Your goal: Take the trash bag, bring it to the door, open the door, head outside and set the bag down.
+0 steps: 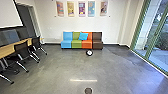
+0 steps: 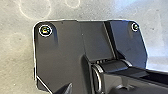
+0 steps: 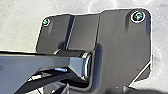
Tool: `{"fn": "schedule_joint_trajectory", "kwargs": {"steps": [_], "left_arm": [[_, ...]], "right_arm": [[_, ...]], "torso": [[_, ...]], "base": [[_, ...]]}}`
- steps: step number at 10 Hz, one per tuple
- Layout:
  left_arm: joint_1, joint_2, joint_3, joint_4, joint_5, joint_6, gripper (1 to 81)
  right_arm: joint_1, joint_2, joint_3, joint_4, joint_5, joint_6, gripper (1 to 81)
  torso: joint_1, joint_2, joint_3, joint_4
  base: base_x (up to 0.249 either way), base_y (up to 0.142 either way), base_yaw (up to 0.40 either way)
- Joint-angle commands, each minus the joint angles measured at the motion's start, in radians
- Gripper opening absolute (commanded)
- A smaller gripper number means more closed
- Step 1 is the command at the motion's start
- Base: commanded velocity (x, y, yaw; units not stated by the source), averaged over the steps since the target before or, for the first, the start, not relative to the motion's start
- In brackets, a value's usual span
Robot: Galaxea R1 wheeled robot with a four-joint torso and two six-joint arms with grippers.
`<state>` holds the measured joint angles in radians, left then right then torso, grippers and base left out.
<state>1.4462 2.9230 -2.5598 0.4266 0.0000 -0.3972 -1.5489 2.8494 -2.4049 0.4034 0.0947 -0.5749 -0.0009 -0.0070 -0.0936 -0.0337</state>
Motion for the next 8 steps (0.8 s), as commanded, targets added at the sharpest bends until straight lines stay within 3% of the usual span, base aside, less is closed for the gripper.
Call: {"fn": "schedule_joint_trajectory", "kwargs": {"steps": [1, 8], "left_arm": [[-0.042, 0.003, 0.006, 0.009, 0.046, 0.003, 81.1], [-0.042, 0.007, 0.007, 0.009, 0.046, 0.003, 81.1]], "right_arm": [[0.032, -0.006, 0.012, 0.000, -0.067, -0.002, 81.1], [0.031, -0.005, 0.015, -0.002, -0.067, -0.002, 81.1]], "torso": [[0.001, 0.000, 0.000, 0.000], [0.001, 0.000, 0.000, 0.000]], "base": [[0.157, 0.000, 0.000], [0.165, 0.000, 0.000]]}}
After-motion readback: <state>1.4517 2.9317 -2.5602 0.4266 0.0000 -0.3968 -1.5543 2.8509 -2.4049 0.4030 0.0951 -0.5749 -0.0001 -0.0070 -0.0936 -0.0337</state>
